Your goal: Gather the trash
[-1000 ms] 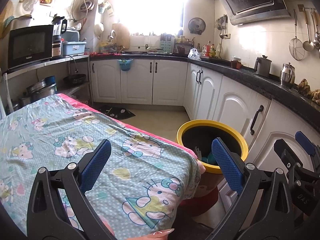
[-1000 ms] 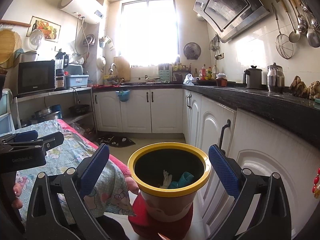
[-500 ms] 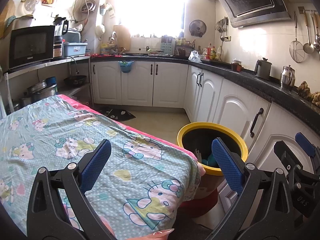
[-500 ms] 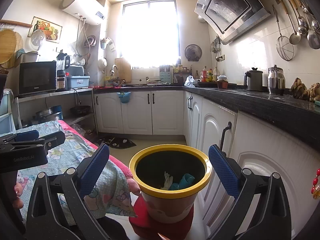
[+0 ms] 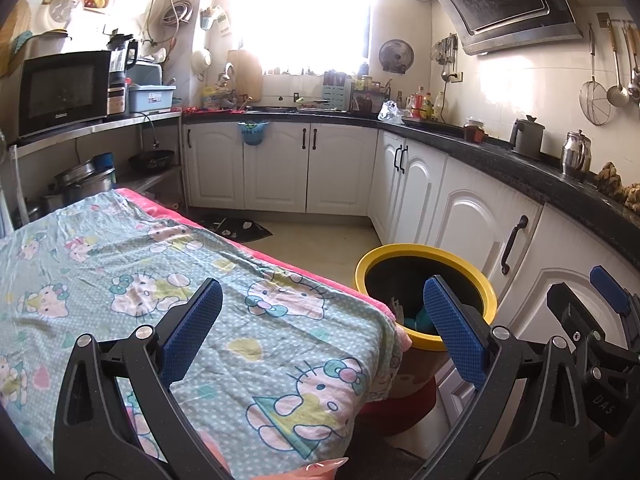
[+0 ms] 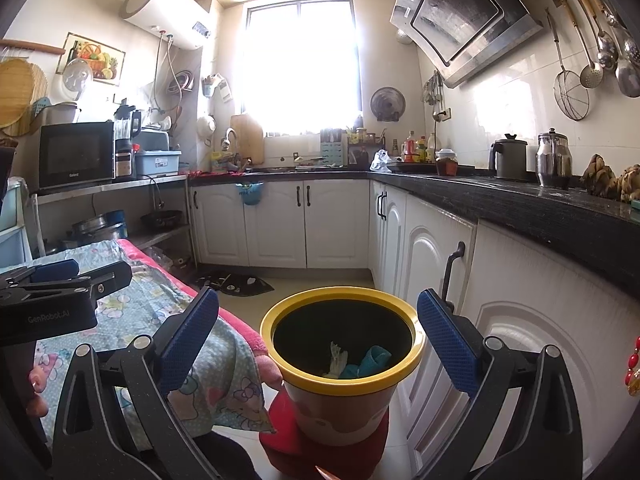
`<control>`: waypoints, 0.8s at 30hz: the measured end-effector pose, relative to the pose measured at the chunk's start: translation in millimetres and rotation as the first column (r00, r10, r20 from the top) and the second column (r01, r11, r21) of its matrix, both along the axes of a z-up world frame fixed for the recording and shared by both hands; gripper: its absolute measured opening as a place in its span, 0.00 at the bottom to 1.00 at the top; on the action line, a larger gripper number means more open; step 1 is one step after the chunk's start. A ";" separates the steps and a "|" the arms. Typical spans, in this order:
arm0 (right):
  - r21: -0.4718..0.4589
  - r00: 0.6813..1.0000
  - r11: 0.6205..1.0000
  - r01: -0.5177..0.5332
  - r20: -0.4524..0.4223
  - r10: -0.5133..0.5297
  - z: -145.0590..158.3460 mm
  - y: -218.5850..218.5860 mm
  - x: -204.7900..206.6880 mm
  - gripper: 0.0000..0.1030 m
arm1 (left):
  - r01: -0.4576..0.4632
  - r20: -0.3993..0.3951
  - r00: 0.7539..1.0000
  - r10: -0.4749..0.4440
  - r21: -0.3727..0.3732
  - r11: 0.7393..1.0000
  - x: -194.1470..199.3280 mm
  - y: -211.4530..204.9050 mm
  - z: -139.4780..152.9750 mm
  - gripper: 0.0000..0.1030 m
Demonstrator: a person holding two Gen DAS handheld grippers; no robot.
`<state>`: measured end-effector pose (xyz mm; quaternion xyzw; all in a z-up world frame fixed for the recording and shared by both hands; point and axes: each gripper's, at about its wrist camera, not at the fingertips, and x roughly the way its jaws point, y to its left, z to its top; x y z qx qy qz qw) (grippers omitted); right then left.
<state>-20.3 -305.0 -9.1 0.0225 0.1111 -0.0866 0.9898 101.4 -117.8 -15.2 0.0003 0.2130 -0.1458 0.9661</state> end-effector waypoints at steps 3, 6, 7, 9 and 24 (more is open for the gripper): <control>0.000 1.000 1.000 0.000 0.000 0.000 -0.1 0.0 0.0 0.94 | -0.001 0.002 1.000 0.001 -0.001 1.000 -0.4 -0.4 -0.2 0.90; 0.000 1.000 1.000 -0.001 0.001 0.001 0.1 0.1 -0.1 0.94 | -0.001 0.004 1.000 0.001 0.000 1.000 -0.4 -1.0 -0.1 0.90; 0.000 1.000 1.000 -0.001 0.000 0.001 -0.1 -0.1 0.1 0.94 | -0.001 0.005 1.000 0.001 0.001 1.000 -0.3 -1.7 -0.1 0.90; -0.001 1.000 1.000 -0.001 -0.001 0.001 0.0 0.4 0.0 0.94 | -0.002 0.002 1.000 0.002 -0.001 1.000 -0.5 -1.9 -0.2 0.90; -0.003 1.000 1.000 -0.004 -0.003 0.004 -0.2 2.9 1.0 0.94 | -0.010 0.004 1.000 0.010 -0.002 1.000 -1.6 0.1 -1.4 0.90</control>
